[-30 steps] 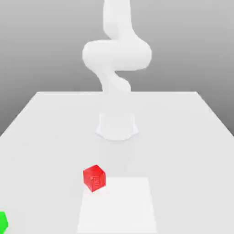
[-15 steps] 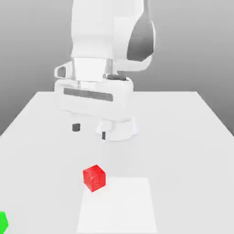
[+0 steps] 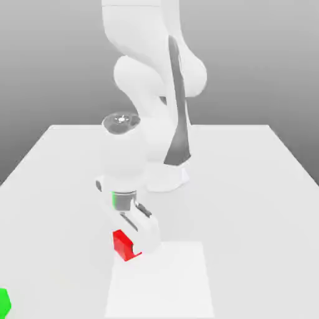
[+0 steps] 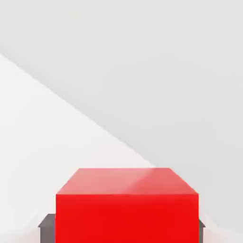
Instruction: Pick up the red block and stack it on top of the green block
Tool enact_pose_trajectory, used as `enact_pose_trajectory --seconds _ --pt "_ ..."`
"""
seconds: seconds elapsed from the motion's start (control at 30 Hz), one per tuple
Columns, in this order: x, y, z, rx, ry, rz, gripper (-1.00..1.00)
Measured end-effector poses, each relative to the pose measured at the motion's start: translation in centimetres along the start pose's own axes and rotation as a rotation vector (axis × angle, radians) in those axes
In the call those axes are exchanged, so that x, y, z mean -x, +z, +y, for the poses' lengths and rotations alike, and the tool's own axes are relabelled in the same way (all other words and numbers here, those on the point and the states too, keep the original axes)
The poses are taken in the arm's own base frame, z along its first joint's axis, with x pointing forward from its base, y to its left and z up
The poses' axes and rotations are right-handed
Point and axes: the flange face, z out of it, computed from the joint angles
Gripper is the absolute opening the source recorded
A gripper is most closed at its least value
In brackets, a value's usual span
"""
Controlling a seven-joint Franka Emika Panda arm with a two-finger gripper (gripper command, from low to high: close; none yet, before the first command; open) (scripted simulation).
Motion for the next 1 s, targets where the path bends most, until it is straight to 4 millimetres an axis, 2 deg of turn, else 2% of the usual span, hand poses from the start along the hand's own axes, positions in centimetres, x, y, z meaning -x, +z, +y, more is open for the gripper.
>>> enact_pose_trajectory --seconds 0.03,0.1,0.3,0.37,0.73,1.0 --pt "0.0 0.2 0.0 0.000 0.000 0.000 -1.00" --pt "0.0 -0.7 -0.1 0.001 0.000 0.000 -1.00" --pt "0.0 -5.4 -0.1 0.001 -0.001 0.001 -1.00" --pt "-0.7 -6.5 -1.1 0.001 0.017 -0.001 -1.00" --pt "-9.6 -8.7 -11.9 -0.001 0.184 -0.011 -1.00" --pt "-18.4 -9.9 -17.8 0.000 0.305 -0.005 -1.00"
